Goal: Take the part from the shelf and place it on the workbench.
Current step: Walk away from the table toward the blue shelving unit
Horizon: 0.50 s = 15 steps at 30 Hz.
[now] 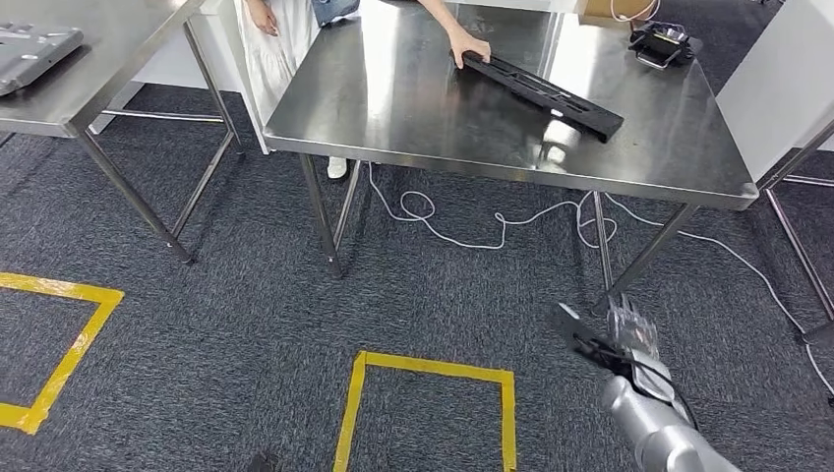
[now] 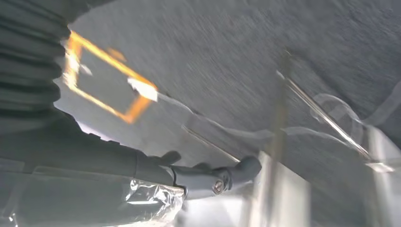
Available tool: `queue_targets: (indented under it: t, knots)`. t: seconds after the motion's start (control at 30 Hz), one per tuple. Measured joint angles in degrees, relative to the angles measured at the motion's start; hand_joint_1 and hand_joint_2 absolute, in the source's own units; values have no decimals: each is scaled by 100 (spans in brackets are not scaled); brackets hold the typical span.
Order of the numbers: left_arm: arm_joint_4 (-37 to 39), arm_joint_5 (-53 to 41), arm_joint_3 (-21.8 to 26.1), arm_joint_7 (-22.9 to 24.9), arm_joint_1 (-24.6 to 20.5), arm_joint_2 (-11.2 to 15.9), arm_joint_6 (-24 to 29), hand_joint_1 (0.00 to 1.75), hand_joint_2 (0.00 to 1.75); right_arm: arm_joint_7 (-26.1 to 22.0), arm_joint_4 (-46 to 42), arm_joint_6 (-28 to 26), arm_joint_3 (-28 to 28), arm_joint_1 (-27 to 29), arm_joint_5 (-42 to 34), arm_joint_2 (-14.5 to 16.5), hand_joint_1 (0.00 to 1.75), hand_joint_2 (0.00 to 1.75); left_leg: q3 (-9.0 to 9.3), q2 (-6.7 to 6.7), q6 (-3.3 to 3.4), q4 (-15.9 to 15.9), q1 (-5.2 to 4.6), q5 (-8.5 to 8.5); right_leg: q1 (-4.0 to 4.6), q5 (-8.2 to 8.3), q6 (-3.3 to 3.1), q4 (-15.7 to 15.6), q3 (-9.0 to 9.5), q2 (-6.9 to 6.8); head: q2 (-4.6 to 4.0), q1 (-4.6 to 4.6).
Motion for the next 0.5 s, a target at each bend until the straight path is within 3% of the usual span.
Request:
queue_targets:
  t: [0.03,0.07,0.1,0.17,0.23,0.27,0.3,0.33,0.4,0.47,0.5]
  knots:
    - [0,4,26,-21,6,0,2,0,0,1,24,-9,-97,149,-96,10,0,175,-75,1,3,2,-8,54,-4,-127,19,330,-79,4,0,0]
    - [1,7,49,-39,10,0,2,0,0,-9,53,41,-198,298,-211,19,0,175,-143,2,-1,4,-13,104,-5,-138,64,486,-66,6,0,-1]
    - [1,5,68,-54,13,0,1,0,0,-27,88,127,-305,448,-342,27,0,175,-203,2,-11,6,-15,152,-5,-53,122,429,57,7,0,2]
    - [1,-6,85,-71,17,0,0,0,0,-38,163,324,-542,745,-616,67,0,175,-304,-1,-53,14,-19,243,-11,170,191,-269,608,3,1,3]
    - [1,-30,91,-74,20,-1,-1,0,0,-7,210,488,-769,1010,-832,145,0,175,-364,8,-117,26,-46,326,23,195,147,-1103,1163,13,0,2]
    - [0,-45,94,-75,22,-1,-1,0,0,4,225,597,-878,1125,-944,190,0,175,-374,17,-147,31,-61,362,44,160,110,-1318,1280,23,0,-7]
    - [1,-60,97,-75,24,-1,-1,0,0,3,242,717,-986,1237,-1059,236,0,175,-381,25,-174,33,-70,395,67,151,76,-1392,1297,35,0,-15]
    - [1,-72,103,-75,29,1,-1,0,0,1,262,834,-1095,1343,-1168,284,0,175,-389,31,-201,36,-68,423,34,176,35,-1380,1247,38,0,-27]
    - [2,-94,117,-75,45,3,-2,0,0,7,306,1086,-1301,1512,-1368,377,0,175,-469,24,-265,177,-39,227,-35,256,-95,-1379,1166,26,1,-36]
    - [2,-115,127,-75,59,5,4,0,0,59,348,1427,-1507,1655,-1617,466,0,175,-645,11,-337,715,-2,-340,-62,378,-209,-1378,1066,10,1,-51]
    - [2,-123,130,-75,63,6,11,0,0,117,374,1581,-1630,1749,-1738,513,0,175,-736,9,-370,1099,14,-624,-58,436,-228,-1371,1008,2,0,-56]
